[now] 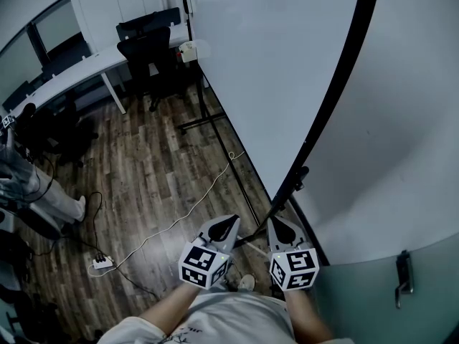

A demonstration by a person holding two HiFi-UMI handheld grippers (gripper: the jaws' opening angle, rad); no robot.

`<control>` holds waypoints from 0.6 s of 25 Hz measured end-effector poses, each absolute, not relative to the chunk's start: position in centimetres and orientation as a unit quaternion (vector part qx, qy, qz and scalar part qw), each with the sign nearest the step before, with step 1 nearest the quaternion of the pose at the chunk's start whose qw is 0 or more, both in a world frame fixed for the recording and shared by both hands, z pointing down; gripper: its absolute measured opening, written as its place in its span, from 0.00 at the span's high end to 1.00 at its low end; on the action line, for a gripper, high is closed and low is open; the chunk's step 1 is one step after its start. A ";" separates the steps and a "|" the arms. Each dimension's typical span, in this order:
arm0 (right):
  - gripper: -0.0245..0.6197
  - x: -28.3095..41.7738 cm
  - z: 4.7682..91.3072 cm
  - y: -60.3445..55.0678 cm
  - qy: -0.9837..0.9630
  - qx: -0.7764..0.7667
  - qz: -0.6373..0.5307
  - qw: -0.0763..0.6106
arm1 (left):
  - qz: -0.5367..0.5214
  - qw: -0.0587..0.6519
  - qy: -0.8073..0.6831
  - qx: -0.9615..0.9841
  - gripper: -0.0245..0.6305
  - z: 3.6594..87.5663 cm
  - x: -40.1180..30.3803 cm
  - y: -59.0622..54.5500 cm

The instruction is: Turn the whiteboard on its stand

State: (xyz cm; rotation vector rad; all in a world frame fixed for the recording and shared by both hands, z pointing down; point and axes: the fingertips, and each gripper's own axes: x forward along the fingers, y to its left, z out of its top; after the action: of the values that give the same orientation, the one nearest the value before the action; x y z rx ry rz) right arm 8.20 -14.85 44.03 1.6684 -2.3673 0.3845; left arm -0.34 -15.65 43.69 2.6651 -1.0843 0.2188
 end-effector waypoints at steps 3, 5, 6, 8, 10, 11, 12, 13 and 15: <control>0.95 7.9 44.2 -14.8 -0.808 0.563 0.131 0.112 | 0.078 0.129 -0.371 0.916 0.95 43.8 -0.3 -15.6; 0.95 7.8 44.3 -14.7 -0.810 0.561 0.133 0.112 | 0.078 0.128 -0.370 0.917 0.95 43.9 -0.1 -15.4; 0.95 7.8 44.4 -14.6 -0.810 0.560 0.133 0.112 | 0.078 0.128 -0.370 0.917 0.95 43.9 -0.1 -15.3; 0.95 7.8 44.3 -14.6 -0.811 0.559 0.134 0.111 | 0.078 0.128 -0.369 0.917 0.95 43.8 -0.1 -15.3; 0.95 7.6 44.3 -14.8 -0.811 0.558 0.134 0.112 | 0.078 0.129 -0.368 0.918 0.95 43.8 -0.2 -15.4; 0.95 7.6 44.3 -14.9 -0.812 0.557 0.135 0.112 | 0.078 0.130 -0.367 0.918 0.95 43.8 -0.3 -15.5; 0.95 7.5 44.4 -15.0 -0.812 0.557 0.135 0.112 | 0.079 0.130 -0.367 0.918 0.95 43.9 -0.3 -15.6; 0.95 7.6 44.5 -15.0 -0.812 0.556 0.136 0.112 | 0.079 0.129 -0.367 0.918 0.95 43.9 -0.3 -15.6; 0.95 7.6 44.6 -15.1 -0.813 0.555 0.136 0.112 | 0.080 0.128 -0.367 0.918 0.95 43.9 -0.3 -15.7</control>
State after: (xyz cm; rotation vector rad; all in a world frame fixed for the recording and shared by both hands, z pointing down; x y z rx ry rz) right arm 7.56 -15.12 44.59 1.6293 -2.3863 0.3994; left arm -0.29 -15.72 43.93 2.6694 -1.0670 0.2331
